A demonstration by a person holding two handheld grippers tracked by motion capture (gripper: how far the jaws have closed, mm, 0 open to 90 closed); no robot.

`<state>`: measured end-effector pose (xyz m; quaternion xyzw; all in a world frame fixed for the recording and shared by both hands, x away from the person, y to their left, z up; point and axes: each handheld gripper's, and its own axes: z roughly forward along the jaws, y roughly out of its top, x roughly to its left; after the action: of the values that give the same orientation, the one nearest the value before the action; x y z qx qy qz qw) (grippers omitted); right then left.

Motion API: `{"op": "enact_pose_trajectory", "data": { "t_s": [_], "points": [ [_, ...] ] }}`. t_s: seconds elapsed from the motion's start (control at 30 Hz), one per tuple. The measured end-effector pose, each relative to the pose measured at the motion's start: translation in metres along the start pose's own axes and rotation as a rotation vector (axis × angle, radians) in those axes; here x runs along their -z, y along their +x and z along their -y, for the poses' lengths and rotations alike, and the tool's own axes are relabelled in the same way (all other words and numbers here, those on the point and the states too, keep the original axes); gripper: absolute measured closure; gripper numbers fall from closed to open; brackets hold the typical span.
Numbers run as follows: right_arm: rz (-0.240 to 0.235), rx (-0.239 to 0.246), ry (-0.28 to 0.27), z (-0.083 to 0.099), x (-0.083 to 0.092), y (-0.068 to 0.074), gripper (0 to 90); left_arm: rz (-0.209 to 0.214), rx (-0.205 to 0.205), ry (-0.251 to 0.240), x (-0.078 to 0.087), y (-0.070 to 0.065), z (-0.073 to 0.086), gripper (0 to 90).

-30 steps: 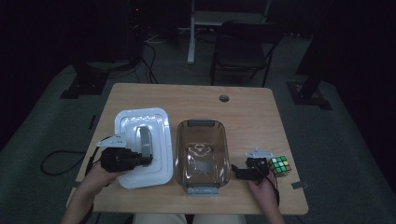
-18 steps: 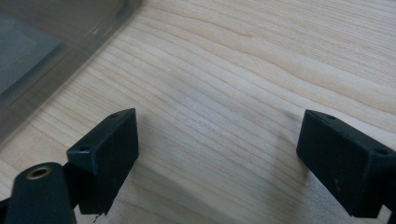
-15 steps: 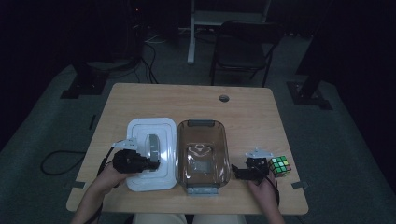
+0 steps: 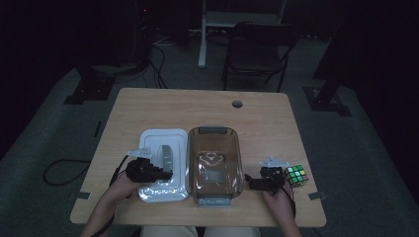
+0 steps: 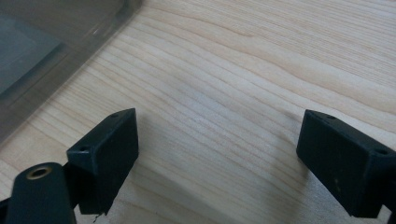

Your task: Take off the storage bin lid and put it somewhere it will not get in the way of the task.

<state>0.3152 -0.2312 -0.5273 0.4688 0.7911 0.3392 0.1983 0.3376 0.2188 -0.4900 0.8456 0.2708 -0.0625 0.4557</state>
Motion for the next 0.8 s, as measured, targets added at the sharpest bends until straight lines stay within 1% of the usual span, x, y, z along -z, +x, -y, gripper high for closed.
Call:
{"op": "enact_pose_trajectory", "data": {
  "t_s": [0.07,0.23,0.3,0.33,0.47,0.6,0.67,0.8],
  "points": [
    [0.0,0.0,0.0,0.0,0.0,0.0,12.7,0.007,0.008,-0.005,-0.001,0.002,0.001,80.8],
    [0.0,0.0,0.0,0.0,0.0,0.0,12.7,0.009,0.016,-0.014,-0.004,0.008,0.003,79.5],
    [0.0,0.0,0.0,0.0,0.0,0.0,12.7,0.017,0.028,-0.023,-0.007,0.01,0.005,79.1],
    [0.0,0.0,0.0,0.0,0.0,0.0,12.7,0.014,0.024,-0.025,-0.008,0.011,0.006,78.4],
    [0.0,0.0,0.0,0.0,0.0,0.0,12.7,0.007,0.04,-0.022,-0.014,0.016,0.008,75.8],
    [0.0,0.0,0.0,0.0,0.0,0.0,12.7,-0.005,0.054,-0.006,-0.02,0.019,0.011,72.5],
    [0.0,0.0,0.0,0.0,0.0,0.0,12.7,-0.003,0.065,-0.01,-0.021,0.02,0.012,72.0],
    [0.0,0.0,0.0,0.0,0.0,0.0,12.7,-0.018,0.06,-0.016,-0.023,0.02,0.014,70.0]
  ]
}}
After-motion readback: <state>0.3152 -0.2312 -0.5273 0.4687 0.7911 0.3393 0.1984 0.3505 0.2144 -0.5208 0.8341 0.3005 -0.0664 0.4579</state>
